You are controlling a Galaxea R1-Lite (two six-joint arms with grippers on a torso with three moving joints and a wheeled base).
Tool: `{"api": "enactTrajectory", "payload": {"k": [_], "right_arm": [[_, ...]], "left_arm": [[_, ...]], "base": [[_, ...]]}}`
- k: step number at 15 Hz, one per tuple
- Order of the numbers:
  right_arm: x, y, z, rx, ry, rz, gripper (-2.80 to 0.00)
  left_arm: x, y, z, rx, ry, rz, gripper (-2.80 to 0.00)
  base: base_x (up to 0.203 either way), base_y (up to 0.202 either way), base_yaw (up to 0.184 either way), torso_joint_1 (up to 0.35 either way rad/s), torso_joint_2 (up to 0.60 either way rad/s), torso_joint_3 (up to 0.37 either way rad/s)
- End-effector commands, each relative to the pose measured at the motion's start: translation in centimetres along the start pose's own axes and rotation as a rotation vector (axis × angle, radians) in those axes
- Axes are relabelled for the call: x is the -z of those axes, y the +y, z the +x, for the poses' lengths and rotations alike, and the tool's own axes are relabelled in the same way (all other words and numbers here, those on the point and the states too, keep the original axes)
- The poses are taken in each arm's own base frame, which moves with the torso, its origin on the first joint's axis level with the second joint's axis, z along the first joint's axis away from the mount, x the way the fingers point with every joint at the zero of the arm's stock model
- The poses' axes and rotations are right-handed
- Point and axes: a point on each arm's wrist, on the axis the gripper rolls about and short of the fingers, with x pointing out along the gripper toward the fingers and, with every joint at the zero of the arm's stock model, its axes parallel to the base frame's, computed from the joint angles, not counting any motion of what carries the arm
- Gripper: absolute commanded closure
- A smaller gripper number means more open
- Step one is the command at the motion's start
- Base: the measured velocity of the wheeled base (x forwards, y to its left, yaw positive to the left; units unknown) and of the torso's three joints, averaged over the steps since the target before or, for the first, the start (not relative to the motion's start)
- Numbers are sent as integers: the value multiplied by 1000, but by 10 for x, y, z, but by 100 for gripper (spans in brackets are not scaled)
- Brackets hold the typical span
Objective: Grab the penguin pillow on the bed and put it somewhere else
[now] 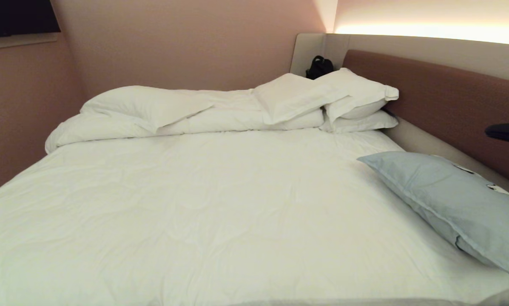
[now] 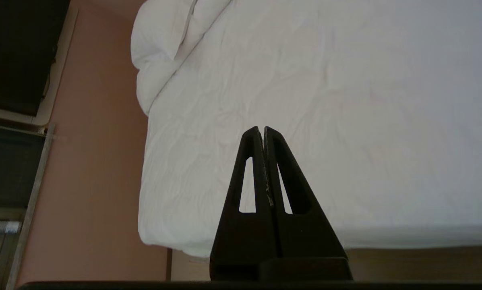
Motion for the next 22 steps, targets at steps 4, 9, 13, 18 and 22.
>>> {"api": "enactTrajectory", "payload": {"k": [4, 9, 13, 18, 22], "right_arm": [[48, -4, -32, 213, 267, 289, 0], [65, -1, -32, 361, 419, 344, 0], [72, 11, -38, 327, 437, 277, 0], [80, 20, -41, 335, 448, 122, 0], [88, 35, -64, 320, 384, -56, 0]], "left_arm": [[0, 0, 0, 0, -1, -1, 0], [0, 0, 0, 0, -1, -1, 0], [0, 0, 0, 0, -1, -1, 0], [0, 0, 0, 0, -1, -1, 0], [0, 0, 0, 0, -1, -1, 0]], "base": [[0, 0, 0, 0, 0, 0], [0, 0, 0, 0, 0, 0], [0, 0, 0, 0, 0, 0], [0, 0, 0, 0, 0, 0], [0, 0, 0, 0, 0, 0]]}}
